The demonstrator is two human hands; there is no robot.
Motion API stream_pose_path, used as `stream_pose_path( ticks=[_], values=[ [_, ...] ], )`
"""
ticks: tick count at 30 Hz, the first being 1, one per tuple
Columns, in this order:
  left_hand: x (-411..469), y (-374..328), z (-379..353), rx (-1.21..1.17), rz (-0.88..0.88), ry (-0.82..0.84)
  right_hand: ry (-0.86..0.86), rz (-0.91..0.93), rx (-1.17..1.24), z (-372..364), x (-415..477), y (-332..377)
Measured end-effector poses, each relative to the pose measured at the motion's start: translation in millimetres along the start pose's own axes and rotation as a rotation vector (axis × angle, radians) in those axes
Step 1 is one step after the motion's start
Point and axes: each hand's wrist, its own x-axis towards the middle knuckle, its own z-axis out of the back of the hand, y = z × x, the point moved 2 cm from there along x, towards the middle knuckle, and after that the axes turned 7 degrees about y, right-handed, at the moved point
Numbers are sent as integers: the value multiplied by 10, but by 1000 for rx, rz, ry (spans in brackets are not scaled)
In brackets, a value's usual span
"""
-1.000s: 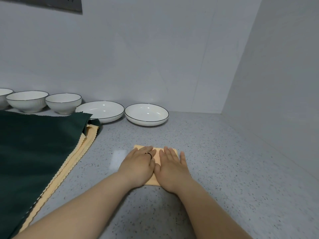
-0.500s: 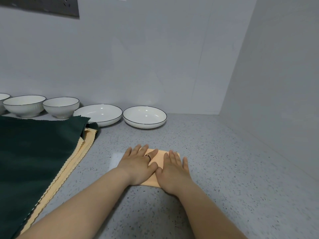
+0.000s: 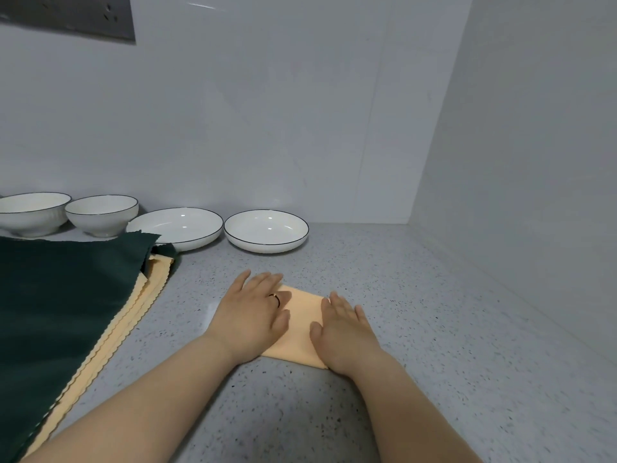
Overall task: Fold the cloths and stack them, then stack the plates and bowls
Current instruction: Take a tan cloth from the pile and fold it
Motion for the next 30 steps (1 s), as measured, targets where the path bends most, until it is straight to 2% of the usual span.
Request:
stream_pose_path(
  ticks=[3,10,12,15,17,21,25,30],
  values=[
    [-186,-61,78,-26,-65,-96,-19,-38,-9,0,-35,4],
    [-543,-81,-1,-164,-87,-32,-87,-82,-44,-11,-246,0],
    [-517,-90,12,-204,-59,-32,-123,25,-26,-6,-368,5],
    [-431,-72,-15,-268,-35,1,-80,296,-33,-28,-546,63],
    [-348,-55,-44,-302,-41,37,-70,371,-68,-36,-603,68],
    [-185,-113,-40,-391,-43,67,-141,318,-106,9,-582,-47],
    [75,-286,-31,-294,-35,-12,-170,241,-124,74,-445,-243],
    [405,-344,-106,-258,-32,-28,-242,91,-26,210,-40,-729]
  ],
)
